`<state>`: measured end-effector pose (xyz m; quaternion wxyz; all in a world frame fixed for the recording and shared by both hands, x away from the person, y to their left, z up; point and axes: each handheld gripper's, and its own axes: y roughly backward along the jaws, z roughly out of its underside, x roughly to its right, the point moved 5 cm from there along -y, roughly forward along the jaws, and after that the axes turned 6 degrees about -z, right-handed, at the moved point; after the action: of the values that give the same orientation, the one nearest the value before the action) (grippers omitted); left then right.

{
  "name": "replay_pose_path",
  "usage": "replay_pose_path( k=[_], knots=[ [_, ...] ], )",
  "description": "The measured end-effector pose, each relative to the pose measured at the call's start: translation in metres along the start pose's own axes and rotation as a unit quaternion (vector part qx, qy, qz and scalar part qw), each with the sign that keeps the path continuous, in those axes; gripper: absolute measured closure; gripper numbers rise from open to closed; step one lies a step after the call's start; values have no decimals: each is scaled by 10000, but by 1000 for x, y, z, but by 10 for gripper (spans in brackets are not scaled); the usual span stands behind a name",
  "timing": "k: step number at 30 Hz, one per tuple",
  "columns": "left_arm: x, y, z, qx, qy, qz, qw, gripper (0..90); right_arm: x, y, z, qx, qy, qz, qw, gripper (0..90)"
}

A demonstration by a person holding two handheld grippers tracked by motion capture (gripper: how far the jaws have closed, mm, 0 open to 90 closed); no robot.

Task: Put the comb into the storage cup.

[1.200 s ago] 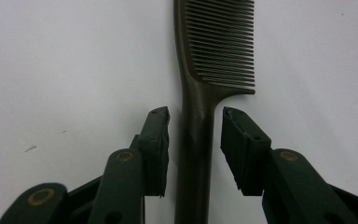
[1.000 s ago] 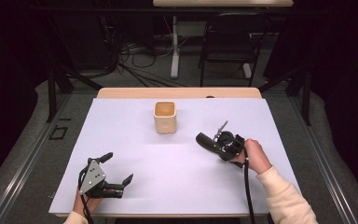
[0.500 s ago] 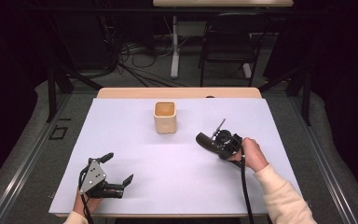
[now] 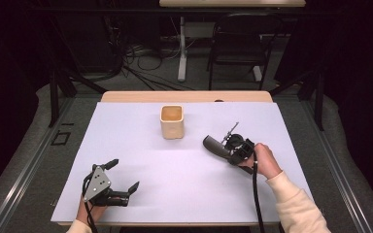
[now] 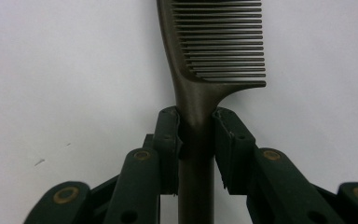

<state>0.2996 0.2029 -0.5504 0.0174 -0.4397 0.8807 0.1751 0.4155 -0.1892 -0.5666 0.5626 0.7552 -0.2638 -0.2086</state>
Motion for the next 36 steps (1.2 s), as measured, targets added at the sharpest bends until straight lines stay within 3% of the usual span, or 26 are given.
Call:
replay_pose_path(
  k=[9,13,21,30,36],
  knots=[
    [0,0,0,-4,9,-28,10000,2,-4,11,3,261,-12,-34,9997,719],
    [0,-1,-2,42,176,20,9998,0,-6,16,4,417,7,-131,9990,719],
    [0,-1,-1,19,110,-20,9999,0,-6,24,5,515,-16,-104,9986,719],
    [1,-2,-1,11,115,-2,9999,0,-3,30,5,989,-46,-70,9951,721],
    [1,-2,-2,15,106,-2,9999,0,-3,33,6,1128,-72,-50,9936,721]
  ],
)
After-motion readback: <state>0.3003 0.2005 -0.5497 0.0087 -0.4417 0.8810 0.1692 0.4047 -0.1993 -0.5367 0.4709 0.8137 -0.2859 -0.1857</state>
